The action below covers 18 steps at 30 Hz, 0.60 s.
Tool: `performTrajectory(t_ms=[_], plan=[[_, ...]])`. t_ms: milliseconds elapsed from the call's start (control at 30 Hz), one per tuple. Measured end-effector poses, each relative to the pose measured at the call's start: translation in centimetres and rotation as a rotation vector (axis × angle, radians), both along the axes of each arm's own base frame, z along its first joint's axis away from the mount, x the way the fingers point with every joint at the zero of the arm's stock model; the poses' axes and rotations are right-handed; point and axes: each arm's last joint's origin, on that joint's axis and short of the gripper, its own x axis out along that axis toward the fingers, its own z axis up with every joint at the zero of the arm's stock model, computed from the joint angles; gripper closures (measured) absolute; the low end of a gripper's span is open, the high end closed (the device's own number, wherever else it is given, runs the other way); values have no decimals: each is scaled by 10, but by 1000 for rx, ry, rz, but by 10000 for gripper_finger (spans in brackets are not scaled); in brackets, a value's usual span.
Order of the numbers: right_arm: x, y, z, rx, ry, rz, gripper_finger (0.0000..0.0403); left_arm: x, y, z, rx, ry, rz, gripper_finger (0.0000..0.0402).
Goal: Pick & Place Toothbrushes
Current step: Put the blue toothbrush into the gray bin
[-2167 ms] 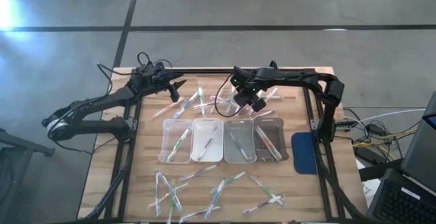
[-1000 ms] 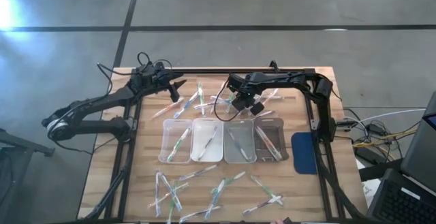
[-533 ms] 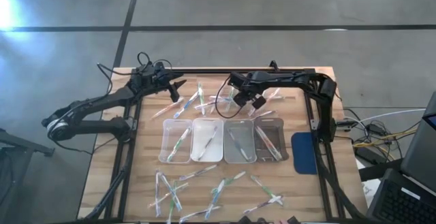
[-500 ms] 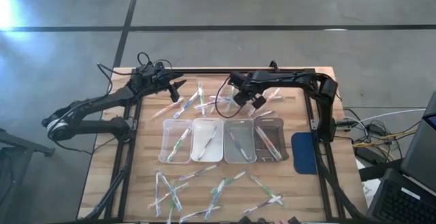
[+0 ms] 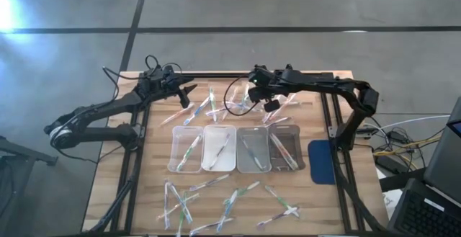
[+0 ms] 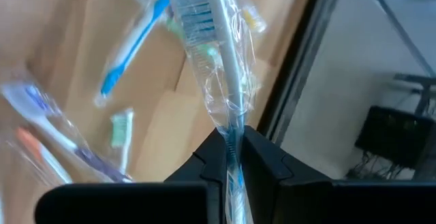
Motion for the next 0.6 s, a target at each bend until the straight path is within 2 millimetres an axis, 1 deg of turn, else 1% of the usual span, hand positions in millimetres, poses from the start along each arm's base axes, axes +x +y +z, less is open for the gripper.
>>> performTrajectory(t_ms=[333,600], plan=[[-10,37,46,75,-285,-169,379,0,0,0,0,0,0,250],[-16,70,77,231,-533,-353,379,0,0,0,0,0,-1,250]])
